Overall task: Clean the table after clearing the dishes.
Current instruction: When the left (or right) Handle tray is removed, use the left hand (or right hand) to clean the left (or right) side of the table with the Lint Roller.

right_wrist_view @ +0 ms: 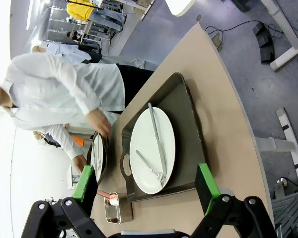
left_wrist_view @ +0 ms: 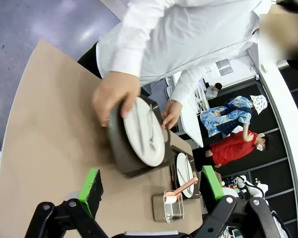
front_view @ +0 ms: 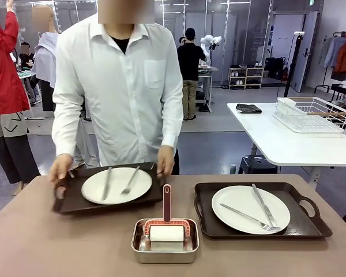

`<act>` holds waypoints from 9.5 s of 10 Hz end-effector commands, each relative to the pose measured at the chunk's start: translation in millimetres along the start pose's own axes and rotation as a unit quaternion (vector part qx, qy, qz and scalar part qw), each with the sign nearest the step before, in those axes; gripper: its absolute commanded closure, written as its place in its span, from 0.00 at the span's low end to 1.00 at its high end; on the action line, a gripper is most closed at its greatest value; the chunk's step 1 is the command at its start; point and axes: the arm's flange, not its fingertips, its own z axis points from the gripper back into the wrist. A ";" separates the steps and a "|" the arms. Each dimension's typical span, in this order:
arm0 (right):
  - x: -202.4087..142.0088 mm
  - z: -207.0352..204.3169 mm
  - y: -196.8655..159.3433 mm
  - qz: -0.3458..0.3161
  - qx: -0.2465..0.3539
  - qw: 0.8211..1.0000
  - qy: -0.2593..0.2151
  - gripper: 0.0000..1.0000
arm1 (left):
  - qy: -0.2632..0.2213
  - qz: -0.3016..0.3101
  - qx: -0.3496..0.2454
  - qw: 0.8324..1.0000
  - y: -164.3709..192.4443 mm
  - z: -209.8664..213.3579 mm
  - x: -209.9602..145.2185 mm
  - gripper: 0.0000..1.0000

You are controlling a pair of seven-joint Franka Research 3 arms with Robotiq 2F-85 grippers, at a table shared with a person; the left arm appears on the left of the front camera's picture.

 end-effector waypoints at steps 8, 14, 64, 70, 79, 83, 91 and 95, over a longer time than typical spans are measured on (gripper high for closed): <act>-1.2 0.7 -0.9 0.002 0.007 1.000 -0.003 0.00 | 0.110 -0.145 0.030 0.983 -88.7 -60.6 25.6 0.00; -1.2 0.7 -0.9 0.002 0.007 1.000 -0.003 0.00 | 0.334 -0.420 0.085 0.839 -298.0 -266.0 -32.0 0.00; -1.2 0.7 -0.9 0.002 0.007 1.000 -0.003 0.00 | 0.688 -0.548 -0.027 0.475 -284.2 -532.0 -276.1 1.00; -1.2 0.7 -0.9 0.002 0.007 1.000 -0.003 0.00 | 0.485 -0.417 0.175 0.749 -303.5 -397.8 -133.9 0.91; -1.2 0.7 -0.9 0.002 0.007 1.000 -0.003 0.00 | 0.308 -0.162 0.250 0.903 -186.0 -296.1 -60.1 0.91; -1.2 0.7 -0.9 0.002 0.007 1.000 -0.003 0.00 | 0.299 -0.160 0.251 0.906 -181.0 -301.0 -65.0 0.79; -1.2 0.7 -0.9 0.002 0.007 1.000 -0.003 0.00 | 0.415 -0.042 0.106 0.903 -100.5 -350.1 -64.1 0.79; -1.2 0.7 -0.9 0.002 0.007 1.000 -0.003 0.00 | 0.398 -0.026 0.087 0.913 -51.3 -358.4 -79.6 0.79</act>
